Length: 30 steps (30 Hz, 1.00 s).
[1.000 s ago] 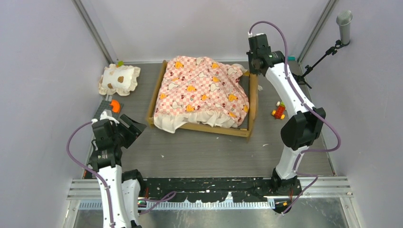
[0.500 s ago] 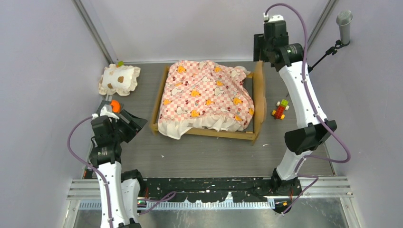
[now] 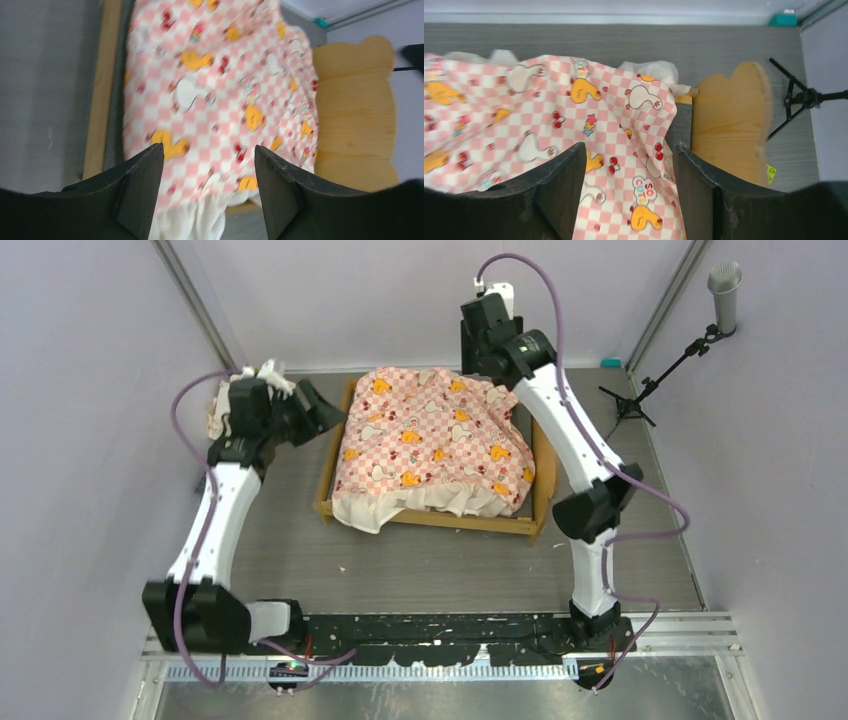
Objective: Set up the pet bed
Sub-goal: Adjust the mattress on the bed frame.
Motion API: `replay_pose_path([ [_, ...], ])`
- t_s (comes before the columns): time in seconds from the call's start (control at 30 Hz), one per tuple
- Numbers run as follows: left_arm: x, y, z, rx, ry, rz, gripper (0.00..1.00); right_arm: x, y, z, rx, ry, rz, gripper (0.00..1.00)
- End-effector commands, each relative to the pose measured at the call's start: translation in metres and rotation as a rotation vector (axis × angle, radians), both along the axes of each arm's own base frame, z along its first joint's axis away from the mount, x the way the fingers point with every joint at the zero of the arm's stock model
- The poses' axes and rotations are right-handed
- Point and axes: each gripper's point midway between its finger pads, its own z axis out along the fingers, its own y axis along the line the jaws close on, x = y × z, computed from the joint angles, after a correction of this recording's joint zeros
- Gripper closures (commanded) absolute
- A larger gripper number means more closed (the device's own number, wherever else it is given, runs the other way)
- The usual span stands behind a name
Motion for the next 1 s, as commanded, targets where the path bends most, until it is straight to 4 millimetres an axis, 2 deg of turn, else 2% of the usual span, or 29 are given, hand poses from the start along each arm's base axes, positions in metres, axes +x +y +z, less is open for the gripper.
replay_pose_path([
  [0.0, 0.068, -0.021, 0.040, 0.041, -0.140, -0.092, 0.33, 0.044, -0.019, -0.054, -0.010, 0.030, -0.181, 0.32],
  [0.13, 0.119, -0.028, 0.033, 0.053, -0.162, -0.097, 0.33, 0.067, -0.037, -0.083, 0.014, 0.058, -0.250, 0.32],
  [0.2, 0.142, -0.039, 0.026, 0.076, -0.178, -0.124, 0.34, 0.074, -0.042, -0.098, 0.028, 0.086, -0.257, 0.32],
  [0.27, 0.161, -0.049, 0.010, 0.124, -0.145, -0.161, 0.34, 0.077, -0.047, -0.114, 0.023, 0.121, -0.260, 0.32],
  [0.3, 0.170, -0.054, 0.008, 0.142, -0.139, -0.177, 0.35, 0.078, -0.051, -0.121, 0.019, 0.139, -0.264, 0.32],
  [0.4, 0.188, -0.062, -0.017, 0.141, -0.091, -0.187, 0.36, 0.080, -0.054, -0.144, 0.032, 0.196, -0.249, 0.32],
  [0.53, 0.197, -0.076, -0.037, 0.158, -0.067, -0.222, 0.36, 0.081, -0.053, -0.166, 0.052, 0.258, -0.219, 0.32],
  [0.63, 0.194, -0.082, -0.049, 0.202, -0.040, -0.237, 0.36, 0.079, -0.049, -0.178, 0.065, 0.296, -0.200, 0.31],
  [0.83, 0.193, -0.075, -0.084, 0.330, 0.042, -0.196, 0.35, 0.075, -0.051, -0.197, 0.058, 0.349, -0.204, 0.29],
  [0.97, 0.197, -0.068, -0.088, 0.400, 0.050, -0.157, 0.34, 0.073, -0.054, -0.210, 0.073, 0.388, -0.210, 0.28],
])
